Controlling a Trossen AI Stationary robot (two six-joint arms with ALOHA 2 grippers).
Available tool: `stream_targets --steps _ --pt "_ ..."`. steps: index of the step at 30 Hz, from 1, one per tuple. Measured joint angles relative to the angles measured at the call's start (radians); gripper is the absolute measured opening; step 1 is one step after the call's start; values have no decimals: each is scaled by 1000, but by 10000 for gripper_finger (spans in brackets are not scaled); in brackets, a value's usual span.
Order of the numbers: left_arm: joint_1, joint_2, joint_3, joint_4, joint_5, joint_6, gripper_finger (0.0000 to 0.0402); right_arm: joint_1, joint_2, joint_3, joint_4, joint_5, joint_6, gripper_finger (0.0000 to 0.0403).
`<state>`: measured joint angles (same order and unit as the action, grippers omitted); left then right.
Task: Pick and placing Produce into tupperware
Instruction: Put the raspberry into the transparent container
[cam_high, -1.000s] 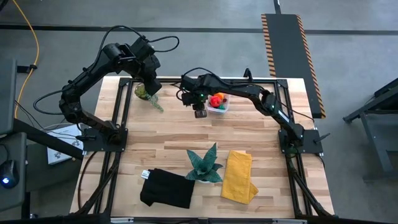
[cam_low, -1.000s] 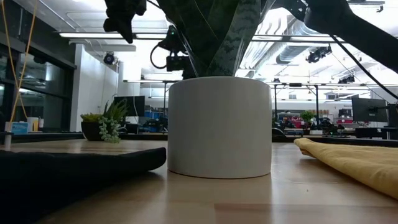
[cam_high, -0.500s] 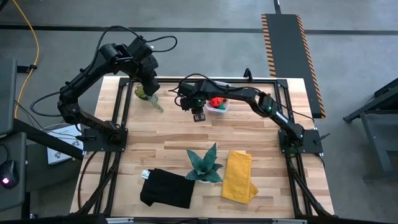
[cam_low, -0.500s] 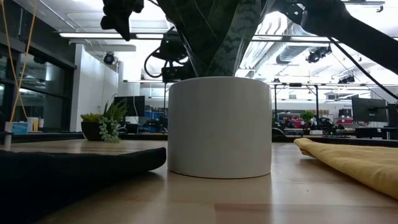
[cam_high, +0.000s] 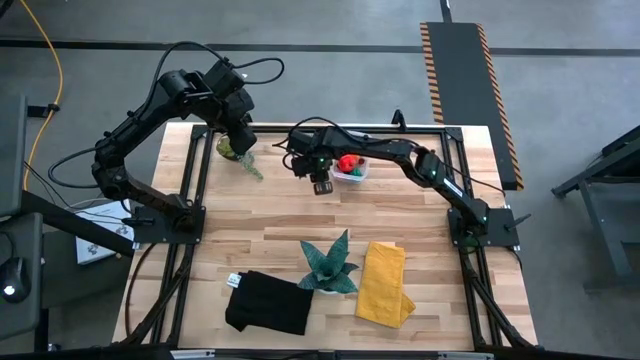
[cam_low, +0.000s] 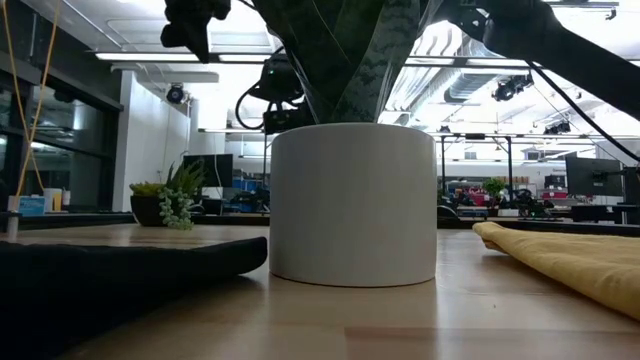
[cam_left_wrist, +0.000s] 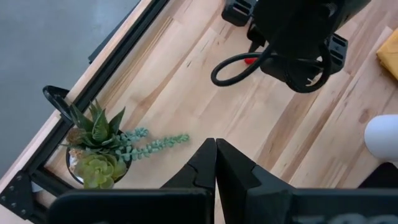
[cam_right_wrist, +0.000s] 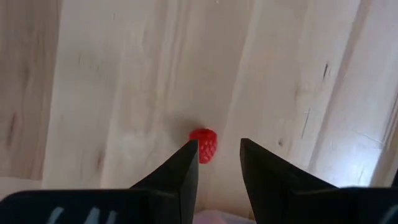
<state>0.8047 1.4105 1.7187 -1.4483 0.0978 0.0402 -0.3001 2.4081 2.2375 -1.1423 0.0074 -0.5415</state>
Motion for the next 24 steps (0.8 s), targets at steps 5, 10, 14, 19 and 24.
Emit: stream_targets --steps 5,10,14,19,24 --pt "0 0 0 -11 0 -4 0 -4 0 0 11 -2 -18 114" --pt "0 0 0 -26 0 -3 0 -3 0 0 32 -3 -39 152" --pt "0 0 0 -25 0 2 0 -3 0 0 23 -1 -47 184" --pt "0 0 0 -21 0 9 0 -3 1 0 24 0 -66 188" --pt "0 0 0 -21 0 12 0 -3 31 1 19 0 -63 186"
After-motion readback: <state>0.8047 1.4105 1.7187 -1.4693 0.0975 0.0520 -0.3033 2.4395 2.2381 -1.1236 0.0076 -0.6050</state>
